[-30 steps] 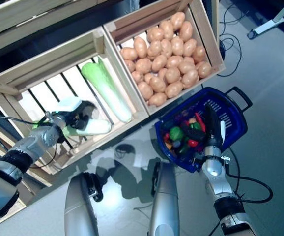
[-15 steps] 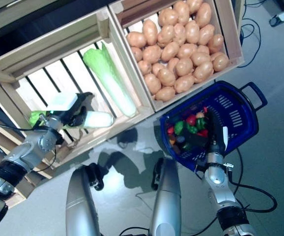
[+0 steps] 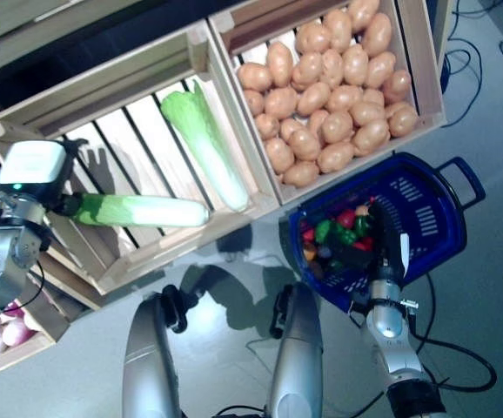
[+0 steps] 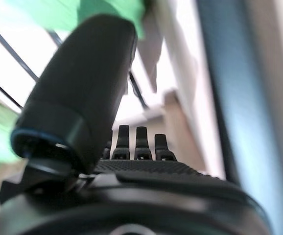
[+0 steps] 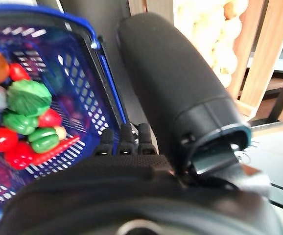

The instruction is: Put vegetables into the basket

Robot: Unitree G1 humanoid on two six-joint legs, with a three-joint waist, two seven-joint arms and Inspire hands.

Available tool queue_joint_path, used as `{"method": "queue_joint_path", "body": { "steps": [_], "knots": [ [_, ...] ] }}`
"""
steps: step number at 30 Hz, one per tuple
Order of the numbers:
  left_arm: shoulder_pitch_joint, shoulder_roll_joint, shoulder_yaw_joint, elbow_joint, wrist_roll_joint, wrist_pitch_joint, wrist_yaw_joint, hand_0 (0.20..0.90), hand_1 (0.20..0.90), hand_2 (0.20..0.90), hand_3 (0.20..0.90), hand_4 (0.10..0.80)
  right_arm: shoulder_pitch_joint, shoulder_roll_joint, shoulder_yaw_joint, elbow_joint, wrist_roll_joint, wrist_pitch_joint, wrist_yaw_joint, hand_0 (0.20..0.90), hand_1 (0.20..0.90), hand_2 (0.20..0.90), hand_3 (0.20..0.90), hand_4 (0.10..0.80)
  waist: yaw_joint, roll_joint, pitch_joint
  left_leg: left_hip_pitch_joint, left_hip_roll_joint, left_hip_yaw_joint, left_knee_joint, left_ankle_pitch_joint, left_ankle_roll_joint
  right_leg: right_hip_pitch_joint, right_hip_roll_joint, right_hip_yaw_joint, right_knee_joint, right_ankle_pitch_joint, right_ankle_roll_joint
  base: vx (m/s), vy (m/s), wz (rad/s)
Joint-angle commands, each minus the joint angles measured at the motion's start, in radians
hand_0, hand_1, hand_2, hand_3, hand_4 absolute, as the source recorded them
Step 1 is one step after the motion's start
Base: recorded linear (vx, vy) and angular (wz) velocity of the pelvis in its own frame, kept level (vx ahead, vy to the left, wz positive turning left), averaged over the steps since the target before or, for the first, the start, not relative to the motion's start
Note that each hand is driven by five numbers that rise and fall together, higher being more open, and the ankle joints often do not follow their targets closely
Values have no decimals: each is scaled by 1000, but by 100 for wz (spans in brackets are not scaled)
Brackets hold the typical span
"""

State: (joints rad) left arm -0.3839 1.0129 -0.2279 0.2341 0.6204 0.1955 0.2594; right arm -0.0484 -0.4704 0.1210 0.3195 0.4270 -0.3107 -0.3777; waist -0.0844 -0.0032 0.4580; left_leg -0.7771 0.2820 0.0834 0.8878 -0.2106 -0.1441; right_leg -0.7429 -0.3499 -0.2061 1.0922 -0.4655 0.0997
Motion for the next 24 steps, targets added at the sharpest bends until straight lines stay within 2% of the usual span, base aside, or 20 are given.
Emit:
{"method": "queue_joint_path", "body": {
  "steps": [1,6,14,18,24],
  "knots": [
    [12,78,87,-63,49,-48,108,900,900,900,900,800,-24,-6,-61,-36,-72,-111,-57,900,900,900,900,800,4,14,-98,92,4,43,-50,-80,37,58,3,60,-216,191,34,51,-3,10],
    [101,50,130,-123,4,-129,-47,900,900,900,900,800,-3,9,-84,-36,-92,-92,-48,900,900,900,900,800,15,18,-124,145,1,48,-93,-70,41,113,2,47,-254,197,35,80,6,0],
    [118,51,86,-172,-46,-137,-240,900,900,900,900,800,-5,4,-93,-32,-92,-57,-29,900,900,900,900,800,12,20,-121,170,0,46,-111,-69,40,137,4,50,-279,206,47,38,6,1],
    [91,59,43,-168,-97,-153,-284,900,900,900,900,800,-6,-3,-89,-24,-89,-57,-21,900,900,900,900,800,5,19,-113,169,3,50,-122,-59,35,140,7,54,-295,218,55,0,0,0],
    [25,64,-36,-100,-142,-204,-249,900,900,900,900,800,-11,-23,-79,1,-78,-79,-14,900,900,900,900,800,-6,12,-97,152,15,51,-112,-56,29,125,4,57,-294,225,60,0,0,0]
  ]
}}
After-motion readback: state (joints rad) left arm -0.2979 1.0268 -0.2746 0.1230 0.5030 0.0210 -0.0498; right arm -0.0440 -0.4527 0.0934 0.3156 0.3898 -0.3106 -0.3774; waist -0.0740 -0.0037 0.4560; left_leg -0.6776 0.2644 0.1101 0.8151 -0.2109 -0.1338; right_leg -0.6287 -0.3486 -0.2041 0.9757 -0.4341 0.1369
